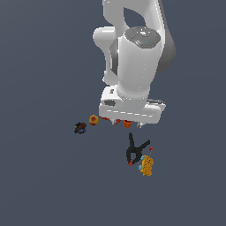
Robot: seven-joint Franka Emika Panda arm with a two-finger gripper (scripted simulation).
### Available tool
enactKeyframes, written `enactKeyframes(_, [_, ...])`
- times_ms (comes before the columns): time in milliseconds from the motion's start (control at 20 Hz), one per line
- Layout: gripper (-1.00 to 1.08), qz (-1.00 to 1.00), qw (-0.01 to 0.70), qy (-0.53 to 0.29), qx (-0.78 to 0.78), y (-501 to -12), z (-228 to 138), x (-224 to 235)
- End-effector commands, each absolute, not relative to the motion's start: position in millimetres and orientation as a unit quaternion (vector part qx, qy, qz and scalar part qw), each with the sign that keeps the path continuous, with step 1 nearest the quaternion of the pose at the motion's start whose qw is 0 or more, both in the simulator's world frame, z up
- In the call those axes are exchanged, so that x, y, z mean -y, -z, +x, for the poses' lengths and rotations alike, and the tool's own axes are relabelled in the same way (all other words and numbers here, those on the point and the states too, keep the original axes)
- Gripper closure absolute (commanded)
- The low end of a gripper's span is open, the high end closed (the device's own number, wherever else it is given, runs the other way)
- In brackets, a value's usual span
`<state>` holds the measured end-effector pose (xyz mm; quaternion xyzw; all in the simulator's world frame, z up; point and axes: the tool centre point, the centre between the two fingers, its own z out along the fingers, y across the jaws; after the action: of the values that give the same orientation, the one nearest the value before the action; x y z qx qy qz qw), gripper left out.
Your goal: Pick up a designated object from a clutter of objects.
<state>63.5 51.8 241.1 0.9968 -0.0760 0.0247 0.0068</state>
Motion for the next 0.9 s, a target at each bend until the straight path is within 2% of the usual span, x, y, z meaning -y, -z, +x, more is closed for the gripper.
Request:
enactKeyframes(0, [-0.92,0.995,0.005,-0.021,0.100,-213.3,70.7,-63.0])
enactKeyframes(450, [-0.92,0.985,0.000,-0.007,0.174,-121.7,82.1,-97.7])
enactKeyframes(850, [-0.92,0.978,0.000,-0.001,0.209,-77.2,81.4,-113.4])
